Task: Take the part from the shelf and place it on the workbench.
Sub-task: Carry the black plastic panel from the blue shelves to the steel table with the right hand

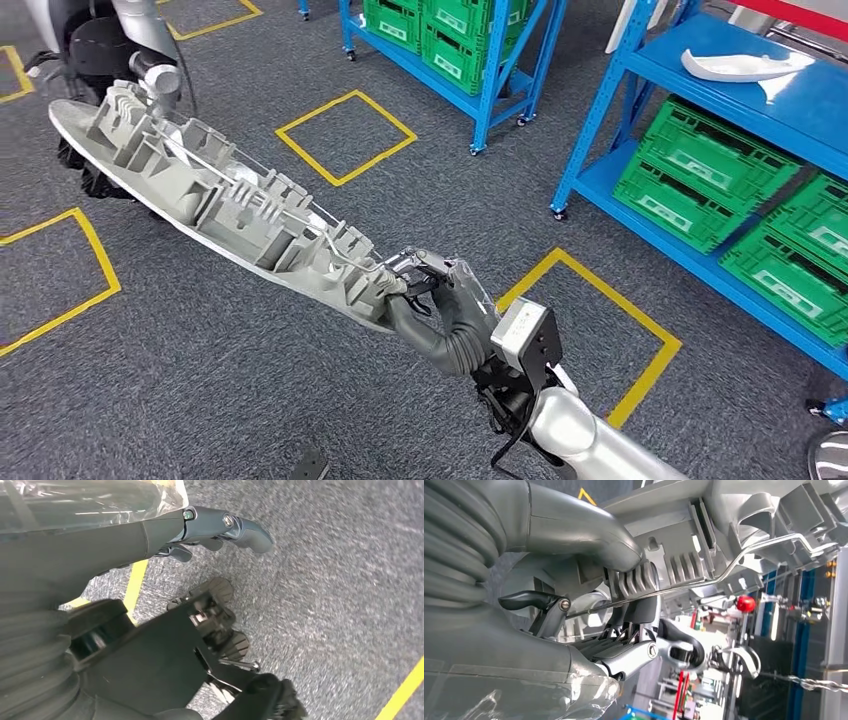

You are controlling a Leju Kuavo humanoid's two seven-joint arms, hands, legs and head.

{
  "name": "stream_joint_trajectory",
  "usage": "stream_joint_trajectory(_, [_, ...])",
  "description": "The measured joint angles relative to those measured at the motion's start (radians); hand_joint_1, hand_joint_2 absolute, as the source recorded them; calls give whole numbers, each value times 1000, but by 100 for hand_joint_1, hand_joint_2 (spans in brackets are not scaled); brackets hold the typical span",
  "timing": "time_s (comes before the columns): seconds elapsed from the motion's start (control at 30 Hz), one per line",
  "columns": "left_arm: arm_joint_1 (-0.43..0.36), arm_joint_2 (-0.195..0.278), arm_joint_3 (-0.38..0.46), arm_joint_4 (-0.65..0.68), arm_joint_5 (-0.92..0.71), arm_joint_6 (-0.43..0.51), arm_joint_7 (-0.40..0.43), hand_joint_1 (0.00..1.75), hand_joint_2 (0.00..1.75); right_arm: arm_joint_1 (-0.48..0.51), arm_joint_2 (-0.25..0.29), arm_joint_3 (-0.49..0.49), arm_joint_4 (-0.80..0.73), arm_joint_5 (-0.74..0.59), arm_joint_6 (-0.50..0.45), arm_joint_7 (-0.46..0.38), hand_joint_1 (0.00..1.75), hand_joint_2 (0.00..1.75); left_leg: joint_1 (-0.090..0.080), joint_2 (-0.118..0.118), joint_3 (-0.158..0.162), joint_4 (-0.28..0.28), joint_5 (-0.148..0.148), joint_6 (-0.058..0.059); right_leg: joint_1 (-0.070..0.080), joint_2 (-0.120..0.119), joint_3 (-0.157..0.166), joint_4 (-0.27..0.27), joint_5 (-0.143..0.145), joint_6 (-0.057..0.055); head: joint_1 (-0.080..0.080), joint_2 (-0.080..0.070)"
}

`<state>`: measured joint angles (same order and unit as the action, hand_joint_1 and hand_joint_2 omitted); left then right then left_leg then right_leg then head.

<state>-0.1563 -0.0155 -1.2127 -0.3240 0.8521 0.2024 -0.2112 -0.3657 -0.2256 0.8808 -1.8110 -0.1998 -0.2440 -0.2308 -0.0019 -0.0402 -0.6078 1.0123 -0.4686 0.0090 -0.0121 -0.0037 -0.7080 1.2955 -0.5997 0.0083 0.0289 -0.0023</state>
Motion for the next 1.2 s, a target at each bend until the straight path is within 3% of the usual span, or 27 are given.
stream_joint_trajectory(0.07, [0,0,0,0,0,2,-1,0,175,2,-1,-2,2,0,-2,0,175,175,-1,-26,0,6,-4,-1,2,21,38,-111,79,-10,1,0])
stream_joint_trajectory(0.13, [-1,-1,0,0,1,5,-4,0,175,5,-2,-4,2,0,-4,0,175,175,-1,-47,-7,17,-7,-7,2,59,78,-214,124,-18,-2,0])
stream_joint_trajectory(0.2, [2,-1,1,0,2,6,-6,0,175,10,-2,-7,2,0,-8,0,175,175,4,-64,-17,21,-7,-17,5,72,89,-241,124,-21,-3,0])
stream_joint_trajectory(0.27, [9,0,1,0,4,7,-8,0,175,14,-3,-10,3,0,-10,3,175,175,4,-72,-19,20,-9,-28,2,55,95,-251,124,-27,0,0])
stream_joint_trajectory(0.33, [14,1,1,0,9,7,-11,0,175,19,-3,-13,3,0,-12,5,175,175,1,-38,-36,60,-37,-43,-6,33,106,-262,126,-35,-7,0])
stream_joint_trajectory(0.4, [14,1,2,0,15,8,-13,0,175,25,-4,-16,3,0,-13,6,175,175,8,8,-88,170,-91,-58,-8,10,113,-265,123,-39,-17,0])
stream_joint_trajectory(0.47, [17,2,2,0,20,8,-14,0,175,30,-4,-19,3,0,-12,6,175,175,17,23,-134,263,-116,-69,-8,-12,117,-263,119,-38,-18,0])
stream_joint_trajectory(0.5, [20,3,3,0,21,8,-14,0,175,31,-5,-19,3,0,-12,7,175,175,21,26,-135,263,-103,-73,-9,-21,118,-262,116,-36,-18,0])
stream_joint_trajectory(0.57, [25,4,3,0,22,8,-15,0,175,33,-5,-20,3,4,-12,9,175,175,26,42,-83,158,-38,-76,-10,-38,125,-260,109,-29,-18,0])
stream_joint_trajectory(0.63, [26,3,3,0,20,8,-18,0,175,34,-6,-20,2,12,-12,13,175,175,20,76,-27,48,0,-69,-5,-52,130,-258,102,-18,-19,0])
stream_joint_trajectory(0.67, [27,3,3,0,18,9,-20,0,175,34,-6,-20,1,16,-13,14,175,175,16,87,-15,23,2,-61,-3,-58,132,-258,99,-12,-18,0])
stream_joint_trajectory(0.77, [31,3,3,0,18,9,-24,0,175,36,-8,-21,-2,23,-18,18,175,175,12,74,-17,16,-1,-34,-2,-76,137,-261,93,6,-14,0])
stream_joint_trajectory(0.8, [32,3,3,0,17,9,-25,0,175,36,-8,-22,-3,26,-18,19,175,175,13,67,-17,14,0,-27,-4,-68,135,-253,84,10,-13,0])
stream_joint_trajectory(0.83, [31,3,3,0,17,9,-26,0,175,36,-9,-23,-5,28,-18,20,175,175,14,60,-15,11,2,-20,-6,-53,124,-225,63,12,-10,0])
stream_joint_trajectory(0.9, [28,2,3,0,15,9,-27,0,175,38,-9,-25,-8,32,-19,20,175,175,14,45,-14,10,2,-10,-6,-16,70,-111,4,11,-2,0])
stream_joint_trajectory(0.97, [26,1,3,0,14,9,-27,0,175,42,-10,-25,-9,36,-21,21,175,175,9,28,-14,12,0,-5,-4,-2,9,4,-30,8,1,0])
stream_joint_trajectory(1.0, [26,1,3,0,12,9,-26,0,175,45,-11,-25,-9,38,-23,23,175,175,7,17,-14,14,-1,-5,-4,-1,-3,18,-19,6,2,0])
stream_joint_trajectory(1.03, [25,1,3,0,11,9,-25,0,175,47,-12,-26,-9,41,-24,25,175,175,6,6,-14,17,-2,-4,-3,2,5,-10,11,3,2,0])
stream_joint_trajectory(1.1, [23,0,3,0,8,9,-23,0,175,48,-13,-26,-12,46,-25,28,175,175,4,-15,-15,23,-6,-7,-2,24,51,-129,86,-7,2,0])
stream_joint_trajectory(1.13, [21,-1,3,0,6,9,-21,0,175,48,-14,-27,-14,48,-25,28,175,175,4,-24,-17,27,-7,-10,-3,39,73,-185,108,-9,1,0])
stream_joint_trajectory(1.2, [19,-2,3,0,4,10,-18,0,175,48,-15,-27,-19,50,-25,29,175,175,7,-39,-26,29,-5,-21,0,56,91,-230,113,-12,0,0])
